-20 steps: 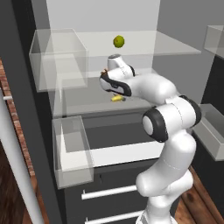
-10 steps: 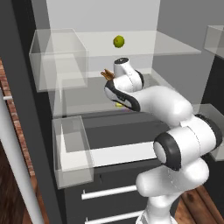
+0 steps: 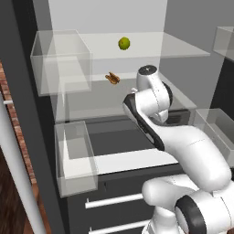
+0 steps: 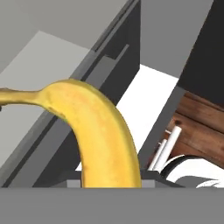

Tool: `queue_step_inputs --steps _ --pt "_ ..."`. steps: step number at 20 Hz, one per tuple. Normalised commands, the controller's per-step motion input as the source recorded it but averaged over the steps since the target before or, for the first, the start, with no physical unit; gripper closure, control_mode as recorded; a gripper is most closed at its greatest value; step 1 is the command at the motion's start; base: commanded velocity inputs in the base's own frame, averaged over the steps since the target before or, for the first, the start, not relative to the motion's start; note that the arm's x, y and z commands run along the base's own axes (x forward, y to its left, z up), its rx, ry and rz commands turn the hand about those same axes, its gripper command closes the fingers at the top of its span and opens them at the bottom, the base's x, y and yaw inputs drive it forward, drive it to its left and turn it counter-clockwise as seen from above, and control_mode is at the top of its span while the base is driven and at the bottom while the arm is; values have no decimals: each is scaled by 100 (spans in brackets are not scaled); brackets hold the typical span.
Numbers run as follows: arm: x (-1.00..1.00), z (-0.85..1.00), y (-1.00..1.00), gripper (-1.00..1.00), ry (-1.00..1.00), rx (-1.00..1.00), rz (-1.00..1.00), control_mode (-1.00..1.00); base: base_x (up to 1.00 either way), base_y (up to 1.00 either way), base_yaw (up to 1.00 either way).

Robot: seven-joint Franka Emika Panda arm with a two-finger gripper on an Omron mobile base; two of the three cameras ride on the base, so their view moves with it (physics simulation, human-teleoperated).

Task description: Pick up the banana and pear from the fridge and place one fruit on each plate on the dining counter.

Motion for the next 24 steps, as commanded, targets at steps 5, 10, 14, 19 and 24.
queue_step_inputs --steps 5,10,14,19,24 --pt "-100 8 -32 100 0 0 -8 -100 0 0 0" --pt "-86 0 -9 100 -2 1 -2 -100 0 0 0" --pt "-46 0 0 100 -1 0 -2 -100 0 0 0" --pt "-28 0 0 100 0 0 0 -100 0 0 0" --pt "-22 0 0 100 0 0 0 -100 0 0 0"
